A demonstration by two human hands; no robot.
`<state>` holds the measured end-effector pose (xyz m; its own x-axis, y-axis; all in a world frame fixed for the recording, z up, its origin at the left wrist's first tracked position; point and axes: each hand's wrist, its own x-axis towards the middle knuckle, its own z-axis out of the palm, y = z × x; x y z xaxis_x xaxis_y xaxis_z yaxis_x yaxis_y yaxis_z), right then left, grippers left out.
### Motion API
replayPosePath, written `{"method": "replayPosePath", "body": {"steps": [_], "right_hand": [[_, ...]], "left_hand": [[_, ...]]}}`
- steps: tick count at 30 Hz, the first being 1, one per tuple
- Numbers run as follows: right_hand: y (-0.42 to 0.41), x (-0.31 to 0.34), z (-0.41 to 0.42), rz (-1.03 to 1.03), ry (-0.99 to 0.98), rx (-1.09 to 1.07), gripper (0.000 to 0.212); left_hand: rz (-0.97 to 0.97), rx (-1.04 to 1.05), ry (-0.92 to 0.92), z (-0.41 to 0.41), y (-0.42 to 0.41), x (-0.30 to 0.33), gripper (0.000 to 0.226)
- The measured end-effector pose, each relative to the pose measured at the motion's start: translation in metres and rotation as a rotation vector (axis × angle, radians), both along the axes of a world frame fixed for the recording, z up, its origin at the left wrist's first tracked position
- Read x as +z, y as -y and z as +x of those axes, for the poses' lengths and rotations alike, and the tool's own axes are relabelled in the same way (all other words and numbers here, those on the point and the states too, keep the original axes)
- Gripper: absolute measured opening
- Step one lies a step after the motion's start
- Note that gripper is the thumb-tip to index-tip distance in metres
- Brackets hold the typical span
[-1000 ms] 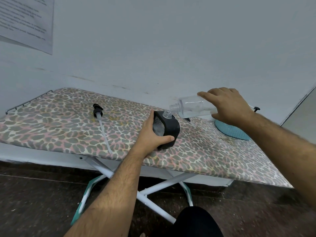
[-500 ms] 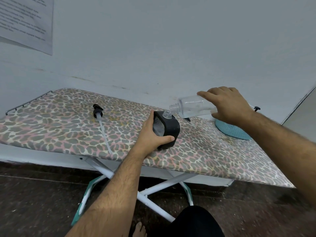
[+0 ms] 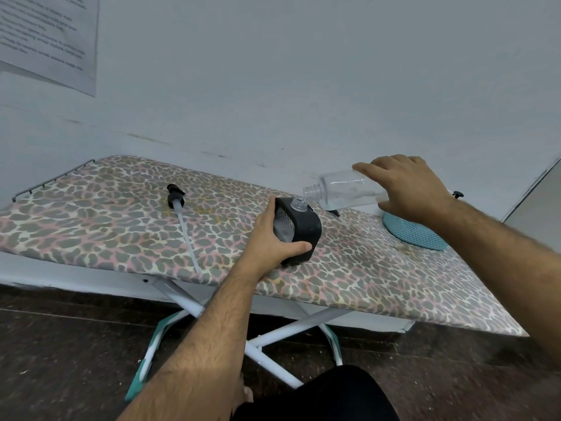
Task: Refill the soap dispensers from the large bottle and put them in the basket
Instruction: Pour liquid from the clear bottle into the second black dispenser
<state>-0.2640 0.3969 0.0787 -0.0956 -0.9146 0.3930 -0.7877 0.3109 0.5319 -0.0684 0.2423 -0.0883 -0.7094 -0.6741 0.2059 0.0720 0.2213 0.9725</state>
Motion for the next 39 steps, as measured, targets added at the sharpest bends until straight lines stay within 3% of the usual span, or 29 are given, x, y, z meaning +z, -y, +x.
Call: {"method": "replayPosePath", "body": {"steps": [39], "right_hand": [[0.0042, 0.0076, 0.0000, 0.019, -0.028, 0.003, 0.081]], "left_hand": [[-0.007, 0.011, 0.001, -0.0008, 0.0017, -0.0016, 0.130]]}}
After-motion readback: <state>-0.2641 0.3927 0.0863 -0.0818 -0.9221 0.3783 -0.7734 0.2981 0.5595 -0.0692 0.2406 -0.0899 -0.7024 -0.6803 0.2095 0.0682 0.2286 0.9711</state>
